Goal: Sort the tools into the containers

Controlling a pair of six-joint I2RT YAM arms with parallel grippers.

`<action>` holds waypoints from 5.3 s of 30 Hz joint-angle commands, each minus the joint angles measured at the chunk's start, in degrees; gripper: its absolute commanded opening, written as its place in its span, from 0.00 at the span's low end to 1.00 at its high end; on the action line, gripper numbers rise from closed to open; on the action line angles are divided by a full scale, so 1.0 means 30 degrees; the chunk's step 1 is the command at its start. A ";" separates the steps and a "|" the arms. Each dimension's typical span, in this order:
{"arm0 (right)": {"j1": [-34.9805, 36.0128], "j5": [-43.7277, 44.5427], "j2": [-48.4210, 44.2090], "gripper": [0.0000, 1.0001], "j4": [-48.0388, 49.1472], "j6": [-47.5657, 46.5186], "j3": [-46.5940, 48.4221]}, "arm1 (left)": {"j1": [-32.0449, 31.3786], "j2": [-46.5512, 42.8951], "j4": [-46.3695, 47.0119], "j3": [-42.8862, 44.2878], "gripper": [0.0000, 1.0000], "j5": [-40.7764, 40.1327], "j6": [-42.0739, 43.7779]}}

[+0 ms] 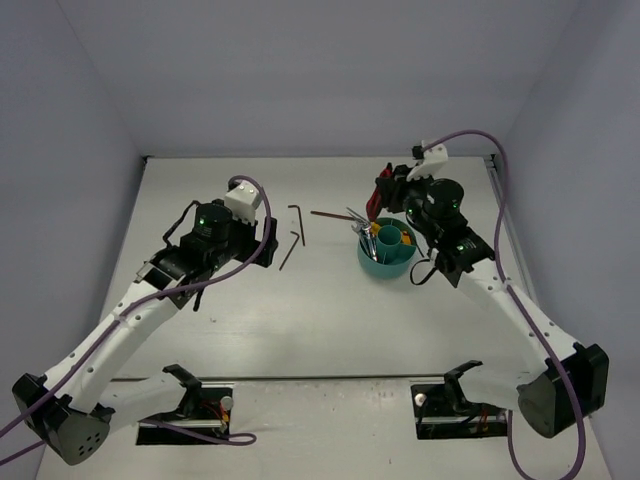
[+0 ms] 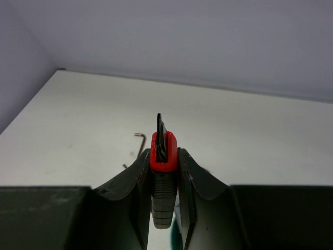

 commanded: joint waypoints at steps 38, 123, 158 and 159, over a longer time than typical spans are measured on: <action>-0.2541 -0.1030 0.1297 0.27 0.6002 -0.0582 -0.6050 | 0.0236 0.3769 -0.0633 -0.0516 0.78 0.0554 -0.2035; 0.6869 -0.2142 0.1721 0.64 0.3570 0.6161 -0.0899 | -0.1985 -0.1562 0.7308 -0.5477 0.00 0.3314 -0.1486; 0.7461 -0.1423 0.3510 0.10 0.4256 0.5440 0.0279 | -0.3338 -0.2188 0.8564 -0.5612 0.00 0.2454 -0.1550; 0.7449 -0.1411 0.3496 0.06 0.4237 0.5351 0.0272 | -0.3338 -0.2162 0.8854 -0.5624 0.00 0.2486 -0.1587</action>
